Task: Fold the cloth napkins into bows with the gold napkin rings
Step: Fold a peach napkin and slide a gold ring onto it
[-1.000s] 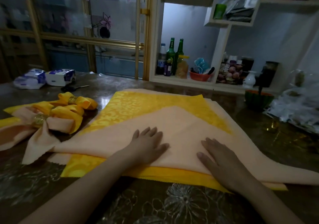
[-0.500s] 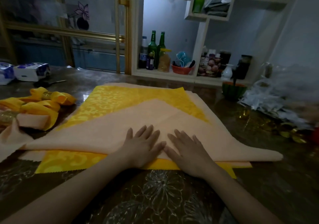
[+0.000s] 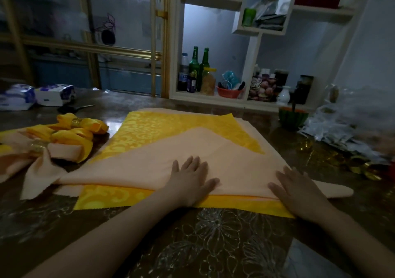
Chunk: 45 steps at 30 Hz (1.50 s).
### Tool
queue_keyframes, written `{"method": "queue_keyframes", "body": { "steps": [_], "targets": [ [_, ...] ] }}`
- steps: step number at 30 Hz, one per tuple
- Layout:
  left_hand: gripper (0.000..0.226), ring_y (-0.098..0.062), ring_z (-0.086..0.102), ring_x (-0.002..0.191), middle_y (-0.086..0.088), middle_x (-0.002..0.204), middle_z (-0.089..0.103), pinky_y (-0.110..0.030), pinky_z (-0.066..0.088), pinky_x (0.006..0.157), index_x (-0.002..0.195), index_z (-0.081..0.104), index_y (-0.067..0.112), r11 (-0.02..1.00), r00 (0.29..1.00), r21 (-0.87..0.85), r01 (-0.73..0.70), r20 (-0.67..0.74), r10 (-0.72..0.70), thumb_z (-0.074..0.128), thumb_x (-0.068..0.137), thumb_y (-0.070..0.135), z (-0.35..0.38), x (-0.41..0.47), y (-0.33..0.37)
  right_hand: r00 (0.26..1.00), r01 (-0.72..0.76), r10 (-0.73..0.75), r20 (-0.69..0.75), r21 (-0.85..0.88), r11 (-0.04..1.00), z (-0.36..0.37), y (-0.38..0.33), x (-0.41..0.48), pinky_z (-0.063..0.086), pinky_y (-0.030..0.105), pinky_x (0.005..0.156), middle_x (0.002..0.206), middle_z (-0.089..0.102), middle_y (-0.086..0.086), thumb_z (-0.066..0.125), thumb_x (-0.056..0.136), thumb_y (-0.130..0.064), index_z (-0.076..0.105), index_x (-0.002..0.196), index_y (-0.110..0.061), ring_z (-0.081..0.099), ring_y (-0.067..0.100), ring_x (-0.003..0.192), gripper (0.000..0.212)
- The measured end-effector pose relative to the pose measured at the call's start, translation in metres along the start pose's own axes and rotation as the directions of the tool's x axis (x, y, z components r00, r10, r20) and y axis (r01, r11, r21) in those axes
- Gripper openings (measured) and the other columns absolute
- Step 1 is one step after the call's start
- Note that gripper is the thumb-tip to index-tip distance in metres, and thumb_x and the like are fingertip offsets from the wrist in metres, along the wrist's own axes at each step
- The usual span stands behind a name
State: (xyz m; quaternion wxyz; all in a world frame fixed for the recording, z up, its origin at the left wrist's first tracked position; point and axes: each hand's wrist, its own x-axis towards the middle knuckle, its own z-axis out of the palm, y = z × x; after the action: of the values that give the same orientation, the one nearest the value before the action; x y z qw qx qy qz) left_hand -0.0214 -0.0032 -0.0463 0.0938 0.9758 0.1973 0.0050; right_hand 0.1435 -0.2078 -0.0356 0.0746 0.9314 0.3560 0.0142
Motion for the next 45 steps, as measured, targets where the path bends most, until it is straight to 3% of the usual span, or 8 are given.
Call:
{"method": "queue_keyframes", "body": {
  "steps": [7,13,20,24,27,32,40,45],
  "targets": [
    [0.048,-0.025,0.009,0.144,-0.007,0.155,0.019,-0.051,0.006,0.114,0.143,0.032,0.018,0.986,0.979,-0.066,0.156,-0.119,-0.163,0.028,0.1,0.039,-0.022,0.004,-0.041,0.905,0.395,-0.322,-0.276,0.272,0.878,-0.036,-0.109,0.004,0.0,0.023,0.114,0.158,0.013,-0.004,0.037,0.101,-0.029,0.021,0.148,-0.025,0.008,0.012,0.145,0.049],
    [0.036,-0.031,0.034,0.129,-0.011,0.135,0.042,-0.053,0.023,0.106,0.128,0.044,0.013,0.959,0.957,-0.013,0.282,-0.064,-0.283,0.039,0.095,0.027,-0.034,0.049,-0.07,0.929,0.363,-0.277,-0.244,0.476,0.801,-0.032,-0.151,0.044,0.029,0.027,0.107,0.147,0.038,-0.004,0.042,0.099,-0.028,0.035,0.142,-0.025,0.038,0.013,0.131,0.044],
    [0.047,-0.033,0.031,0.129,-0.012,0.137,0.036,-0.046,0.028,0.103,0.131,0.043,0.012,0.91,0.909,-0.055,0.412,-0.048,-0.414,0.047,0.092,0.038,-0.053,0.113,-0.087,0.881,0.434,-0.306,-0.36,0.359,0.826,-0.009,-0.156,0.058,0.026,0.024,0.101,0.137,0.04,-0.011,0.026,0.101,-0.032,0.043,0.133,-0.028,0.038,0.008,0.123,0.037],
    [0.056,-0.032,0.052,0.117,-0.016,0.131,0.049,-0.038,0.044,0.093,0.131,0.045,0.004,0.834,0.88,-0.284,0.474,0.197,-0.433,0.064,0.086,0.03,-0.08,0.144,-0.08,0.856,0.469,-0.328,-0.399,0.332,0.819,-0.006,-0.157,0.063,0.026,0.026,0.101,0.135,0.04,-0.012,0.011,0.091,-0.04,0.042,0.132,-0.03,0.037,0.009,0.123,0.053],
    [0.055,-0.033,0.051,0.121,-0.017,0.134,0.049,-0.04,0.043,0.099,0.134,0.042,0.001,0.804,0.879,-0.365,0.469,0.285,-0.383,0.062,0.089,0.027,-0.089,0.161,-0.075,0.868,0.428,-0.28,-0.411,0.329,0.842,-0.003,-0.16,0.065,0.041,0.029,0.091,0.119,0.053,-0.011,0.012,0.08,-0.043,0.056,0.118,-0.028,0.053,0.011,0.108,0.06],
    [0.046,-0.033,0.058,0.109,-0.018,0.124,0.056,-0.041,0.049,0.089,0.124,0.052,-0.001,0.78,0.92,-0.51,0.363,0.064,-0.386,0.06,0.09,0.03,-0.082,0.189,-0.079,0.867,0.421,-0.24,-0.438,0.384,0.821,-0.003,-0.161,0.065,0.052,0.022,0.061,0.088,0.064,-0.013,0.038,0.077,-0.033,0.067,0.089,-0.03,0.064,0.006,0.075,0.031],
    [0.022,-0.022,0.06,0.079,-0.008,0.085,0.062,-0.023,0.048,0.062,0.105,0.067,-0.002,0.702,0.932,-0.702,0.12,-0.164,-0.324,0.062,0.089,0.012,-0.077,0.188,-0.086,0.886,0.421,-0.253,-0.39,0.442,0.792,-0.004,-0.155,0.065,0.035,0.027,0.099,0.126,0.051,-0.01,0.014,0.082,-0.041,0.053,0.124,-0.025,0.046,0.01,0.117,0.06],
    [0.013,-0.021,0.057,0.077,-0.009,0.084,0.06,-0.033,0.05,0.074,0.094,0.068,0.001,0.728,0.931,-0.686,0.001,-0.264,-0.25,0.059,0.089,0.009,-0.084,0.179,-0.082,0.888,0.392,-0.103,-0.448,0.62,0.68,-0.011,-0.146,0.067,0.037,0.025,0.099,0.121,0.054,-0.006,0.044,0.094,-0.015,0.055,0.121,-0.021,0.046,0.01,0.114,0.03]
  ]
}}
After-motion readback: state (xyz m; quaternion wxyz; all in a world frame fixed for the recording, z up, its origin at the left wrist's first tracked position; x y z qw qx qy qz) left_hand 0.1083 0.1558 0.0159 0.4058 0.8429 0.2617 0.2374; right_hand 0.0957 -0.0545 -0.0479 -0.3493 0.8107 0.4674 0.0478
